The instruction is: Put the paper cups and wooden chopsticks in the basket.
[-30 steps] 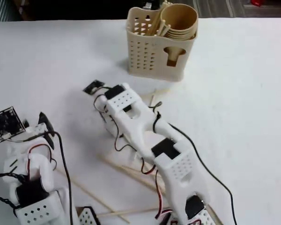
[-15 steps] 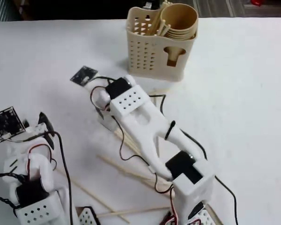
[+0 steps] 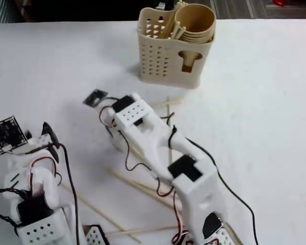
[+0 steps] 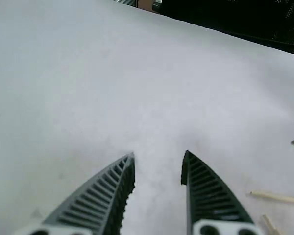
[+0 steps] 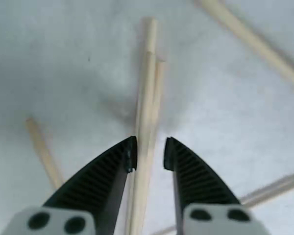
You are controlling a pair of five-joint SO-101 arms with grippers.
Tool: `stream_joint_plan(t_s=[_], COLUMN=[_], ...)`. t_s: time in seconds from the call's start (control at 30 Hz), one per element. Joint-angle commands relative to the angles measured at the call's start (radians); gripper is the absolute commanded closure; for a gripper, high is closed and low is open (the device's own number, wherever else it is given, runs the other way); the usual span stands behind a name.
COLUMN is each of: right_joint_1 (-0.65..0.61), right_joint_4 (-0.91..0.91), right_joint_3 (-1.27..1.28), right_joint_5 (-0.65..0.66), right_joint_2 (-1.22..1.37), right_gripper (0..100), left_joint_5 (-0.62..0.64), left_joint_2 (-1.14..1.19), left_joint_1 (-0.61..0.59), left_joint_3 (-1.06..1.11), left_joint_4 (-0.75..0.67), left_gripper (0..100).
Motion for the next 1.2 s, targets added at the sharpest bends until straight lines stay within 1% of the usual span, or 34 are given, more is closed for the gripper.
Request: stream_joint_plan(t_s=[0.0, 0.23, 0.3, 0.37, 0.43, 0.53, 0.9, 1.07, 1.17], right_joint_1=[-0.007, -0.047, -0.058, -0.061, -0.061, -0.045, 0.036, 0.071, 0.107], right_joint_4=[-0.01, -0.005, -0.002, 0.012, 0.013, 0.018, 0.137, 0.116, 0.027], right_joint_3=[-0.005, -0.048, -0.068, -0.087, -0.087, -0.098, -0.14, -0.141, -0.141], right_joint_5=[0.003, 0.002, 0.003, 0.003, 0.005, 0.006, 0.057, 0.063, 0.057], right_joint_2=[0.031, 0.137, 0.151, 0.159, 0.159, 0.133, -0.315, -0.484, -0.575], right_gripper=[83.9, 85.3, 90.3, 98.2, 97.1, 98.1, 98.0, 98.0, 98.0], left_joint_5=[-0.011, -0.011, -0.011, -0.011, -0.023, -0.034, -0.035, -0.035, -0.035], left_joint_2=[-0.012, -0.012, -0.012, -0.012, -0.012, -0.012, -0.012, -0.012, -0.012], left_joint_1=[-0.007, -0.007, -0.007, -0.007, -0.007, -0.007, -0.007, -0.007, -0.007], left_joint_3=[-0.006, -0.006, -0.006, -0.006, -0.006, -0.006, -0.005, -0.005, -0.005], left_joint_4=[0.0, -0.002, -0.002, -0.002, -0.002, -0.002, -0.002, -0.002, -0.002], left_gripper=[83, 83, 83, 83, 83, 83, 83, 83, 83])
